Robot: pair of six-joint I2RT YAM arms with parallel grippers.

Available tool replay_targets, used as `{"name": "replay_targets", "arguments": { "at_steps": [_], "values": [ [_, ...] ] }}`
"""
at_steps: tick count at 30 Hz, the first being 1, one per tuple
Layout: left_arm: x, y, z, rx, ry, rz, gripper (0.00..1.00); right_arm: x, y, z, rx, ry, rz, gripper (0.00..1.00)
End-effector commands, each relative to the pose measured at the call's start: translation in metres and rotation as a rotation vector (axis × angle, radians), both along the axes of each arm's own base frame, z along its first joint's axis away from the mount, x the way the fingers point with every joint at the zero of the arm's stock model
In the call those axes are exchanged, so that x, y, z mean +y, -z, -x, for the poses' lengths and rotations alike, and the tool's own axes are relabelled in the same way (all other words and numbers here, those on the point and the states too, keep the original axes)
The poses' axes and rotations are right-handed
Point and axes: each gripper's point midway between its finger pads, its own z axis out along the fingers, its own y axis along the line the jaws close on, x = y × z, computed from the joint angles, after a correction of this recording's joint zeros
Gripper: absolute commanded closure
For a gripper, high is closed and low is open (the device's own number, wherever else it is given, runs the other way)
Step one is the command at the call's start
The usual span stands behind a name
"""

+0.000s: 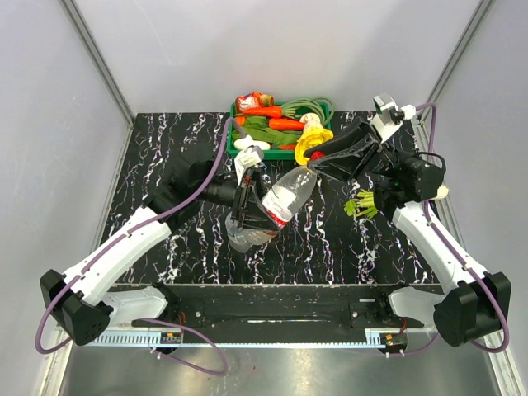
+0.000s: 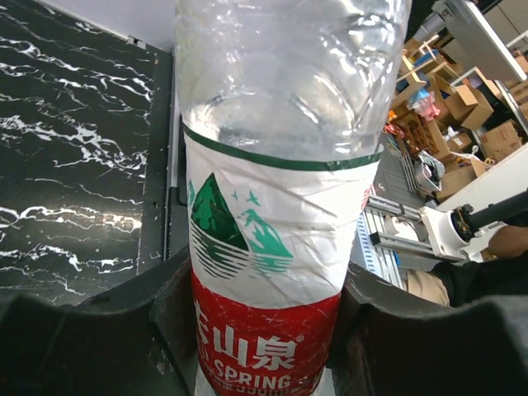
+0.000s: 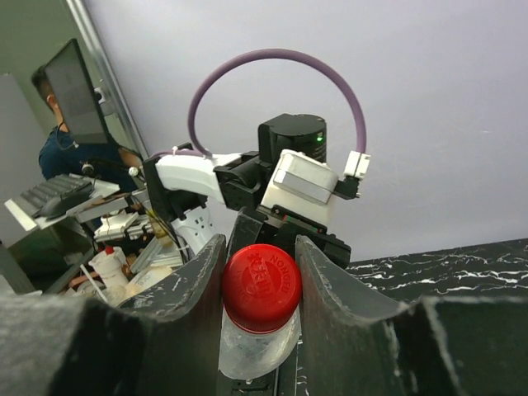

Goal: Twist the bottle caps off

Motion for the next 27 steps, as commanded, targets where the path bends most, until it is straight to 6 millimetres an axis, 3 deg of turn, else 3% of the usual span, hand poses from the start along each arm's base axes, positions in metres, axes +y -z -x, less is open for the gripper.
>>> {"name": "replay_targets", "arguments": {
  "at_steps": [1, 16, 27],
  "values": [
    [0.004, -0.021, 0.002, -0.054, 0.047, 0.085, 0.91, -0.006, -0.011, 0.039, -0.151, -0.087, 0.01, 1.0],
    [0.008, -0.01, 0.004, -0.03, 0.062, 0.061, 0.92, -0.015, -0.031, 0.058, -0.245, -0.064, -0.057, 1.0],
    [0.008, 0.002, -0.005, -0.024, 0.013, 0.017, 0.93, -0.02, -0.044, 0.038, -0.176, 0.118, -0.1, 1.0]
  ]
}}
